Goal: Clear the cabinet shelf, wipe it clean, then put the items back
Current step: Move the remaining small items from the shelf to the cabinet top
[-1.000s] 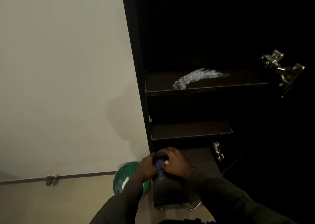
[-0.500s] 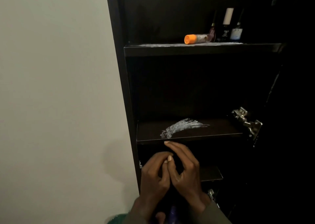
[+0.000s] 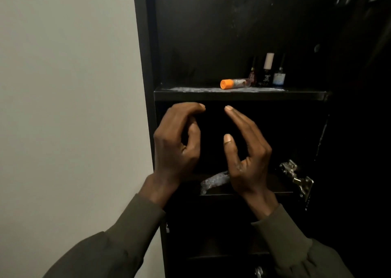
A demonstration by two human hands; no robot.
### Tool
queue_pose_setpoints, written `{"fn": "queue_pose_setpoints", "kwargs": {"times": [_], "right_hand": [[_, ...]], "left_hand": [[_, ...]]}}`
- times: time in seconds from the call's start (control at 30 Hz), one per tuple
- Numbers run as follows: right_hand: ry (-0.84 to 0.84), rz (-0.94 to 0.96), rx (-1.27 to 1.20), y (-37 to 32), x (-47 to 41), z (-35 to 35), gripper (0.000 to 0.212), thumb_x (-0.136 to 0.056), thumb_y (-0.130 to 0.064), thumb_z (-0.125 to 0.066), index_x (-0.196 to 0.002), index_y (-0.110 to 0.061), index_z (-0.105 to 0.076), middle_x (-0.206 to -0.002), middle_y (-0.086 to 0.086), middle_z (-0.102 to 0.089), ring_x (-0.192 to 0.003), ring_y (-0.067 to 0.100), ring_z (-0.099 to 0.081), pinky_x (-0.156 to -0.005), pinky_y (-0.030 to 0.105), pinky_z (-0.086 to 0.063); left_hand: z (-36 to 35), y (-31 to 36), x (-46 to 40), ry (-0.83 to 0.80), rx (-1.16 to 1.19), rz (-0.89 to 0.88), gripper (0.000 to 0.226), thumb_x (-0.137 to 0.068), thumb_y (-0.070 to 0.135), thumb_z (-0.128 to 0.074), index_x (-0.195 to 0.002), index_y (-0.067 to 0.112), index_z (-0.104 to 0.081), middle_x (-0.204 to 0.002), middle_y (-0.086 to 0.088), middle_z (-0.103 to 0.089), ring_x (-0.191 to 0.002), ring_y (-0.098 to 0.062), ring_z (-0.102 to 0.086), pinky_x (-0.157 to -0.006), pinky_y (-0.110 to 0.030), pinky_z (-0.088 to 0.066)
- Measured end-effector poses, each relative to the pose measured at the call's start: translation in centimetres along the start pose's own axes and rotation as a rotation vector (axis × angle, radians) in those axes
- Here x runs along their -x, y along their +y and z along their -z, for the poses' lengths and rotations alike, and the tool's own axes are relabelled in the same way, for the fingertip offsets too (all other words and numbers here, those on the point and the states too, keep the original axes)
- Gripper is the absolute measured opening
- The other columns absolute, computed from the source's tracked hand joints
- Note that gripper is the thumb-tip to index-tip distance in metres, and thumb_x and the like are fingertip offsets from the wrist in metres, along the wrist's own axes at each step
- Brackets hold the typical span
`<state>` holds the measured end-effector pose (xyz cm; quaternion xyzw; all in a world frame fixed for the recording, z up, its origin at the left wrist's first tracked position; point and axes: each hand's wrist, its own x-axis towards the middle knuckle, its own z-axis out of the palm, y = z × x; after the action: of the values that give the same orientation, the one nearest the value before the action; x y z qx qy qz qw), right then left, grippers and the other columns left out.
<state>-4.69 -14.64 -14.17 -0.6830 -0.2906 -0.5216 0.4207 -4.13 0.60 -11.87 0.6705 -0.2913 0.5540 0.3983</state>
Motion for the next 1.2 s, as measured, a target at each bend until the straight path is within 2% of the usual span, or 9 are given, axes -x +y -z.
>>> {"fn": "queue_pose_setpoints", "kwargs": {"times": [0.1,0.2,0.4,0.53,0.67,0.83,1.0,1.13,1.2], "right_hand": [[0.085,0.060,0.049,0.1,-3.1,1.1,0.038,-0.089,0.002,-0.056,-0.127,0.003,-0.059,-0.130,0.011,-0.061,-0.125,0.019,-0.056,-0.103,0.034,-0.046],[0.139,0.064,0.117,0.8,-6.5,2.4,0.032,-0.090,0.004,-0.057,-0.120,-0.002,-0.065,-0.118,0.006,-0.067,-0.112,0.014,-0.062,-0.096,0.029,-0.050],[0.125,-0.247,0.298,2.6,-13.7,5.3,0.030,-0.089,-0.016,-0.064,-0.118,-0.025,-0.067,-0.104,-0.008,-0.070,-0.090,-0.001,-0.064,-0.076,0.010,-0.052],[-0.050,-0.333,0.449,2.8,-16.3,5.5,0.032,-0.087,-0.030,-0.069,-0.119,-0.024,-0.068,-0.099,-0.004,-0.073,-0.093,0.009,-0.067,-0.087,0.029,-0.056],[-0.224,-0.381,0.572,3.4,-17.1,4.3,0.038,-0.089,-0.036,-0.068,-0.122,-0.019,-0.065,-0.107,0.002,-0.071,-0.100,0.018,-0.066,-0.082,0.029,-0.054],[-0.227,-0.395,0.618,4.6,-17.2,3.7,0.033,-0.087,-0.031,-0.071,-0.115,-0.016,-0.065,-0.106,0.007,-0.068,-0.096,0.021,-0.066,-0.073,0.027,-0.053],[-0.219,-0.377,0.583,5.1,-17.0,3.7,0.034,-0.085,-0.027,-0.072,-0.118,-0.021,-0.065,-0.106,0.003,-0.070,-0.100,0.019,-0.065,-0.075,0.021,-0.045],[-0.183,-0.376,0.504,4.7,-16.7,3.6,0.027,-0.084,-0.027,-0.075,-0.109,-0.025,-0.067,-0.089,-0.008,-0.064,-0.072,-0.001,-0.054,-0.055,0.008,-0.034],[-0.157,-0.372,0.470,4.4,-16.6,3.4,0.026,-0.084,-0.027,-0.076,-0.108,-0.024,-0.067,-0.084,-0.013,-0.061,-0.065,-0.007,-0.050,-0.052,0.006,-0.033]], "left_hand": [[0.0,0.9,-3.3,0.024,-0.047,-0.032,0.019,-0.088,-0.004,-0.055,-0.103,-0.001,-0.066,-0.105,-0.010,-0.067,-0.101,-0.011,-0.060,-0.089,-0.018,-0.049],[-0.3,1.5,-6.5,0.000,-0.102,0.011,0.016,-0.092,0.012,-0.057,-0.104,0.007,-0.066,-0.105,-0.005,-0.067,-0.098,-0.009,-0.061,-0.087,-0.016,-0.052],[-2.1,2.1,-11.8,-0.409,-0.355,0.146,0.033,-0.089,0.045,-0.061,-0.115,0.024,-0.062,-0.104,0.006,-0.067,-0.092,-0.006,-0.061,-0.081,-0.027,-0.054],[-3.9,2.2,-13.7,-0.606,-0.449,0.240,0.039,-0.085,0.052,-0.064,-0.113,0.025,-0.064,-0.102,0.005,-0.067,-0.097,-0.014,-0.062,-0.082,-0.032,-0.053],[-5.2,1.7,-14.3,-0.705,-0.527,0.303,0.037,-0.083,0.052,-0.066,-0.108,0.026,-0.066,-0.101,0.003,-0.067,-0.095,-0.016,-0.061,-0.078,-0.032,-0.051],[-5.6,0.7,-13.6,-0.693,-0.484,0.339,0.044,-0.077,0.065,-0.065,-0.098,0.027,-0.070,-0.096,0.004,-0.066,-0.090,-0.015,-0.060,-0.076,-0.035,-0.054],[-5.1,0.1,-13.3,-0.616,-0.401,0.358,0.052,-0.069,0.070,-0.069,-0.095,0.025,-0.069,-0.097,0.003,-0.066,-0.091,-0.015,-0.061,-0.075,-0.034,-0.055],[-4.4,-0.2,-13.4,-0.517,-0.318,0.335,0.029,-0.083,0.034,-0.072,-0.109,0.021,-0.068,-0.110,0.002,-0.064,-0.100,-0.013,-0.061,-0.082,-0.027,-0.052],[-4.0,-0.3,-13.4,-0.439,-0.271,0.334,0.025,-0.086,0.025,-0.069,-0.111,0.020,-0.066,-0.110,0.002,-0.064,-0.101,-0.011,-0.060,-0.083,-0.025,-0.052]]}}
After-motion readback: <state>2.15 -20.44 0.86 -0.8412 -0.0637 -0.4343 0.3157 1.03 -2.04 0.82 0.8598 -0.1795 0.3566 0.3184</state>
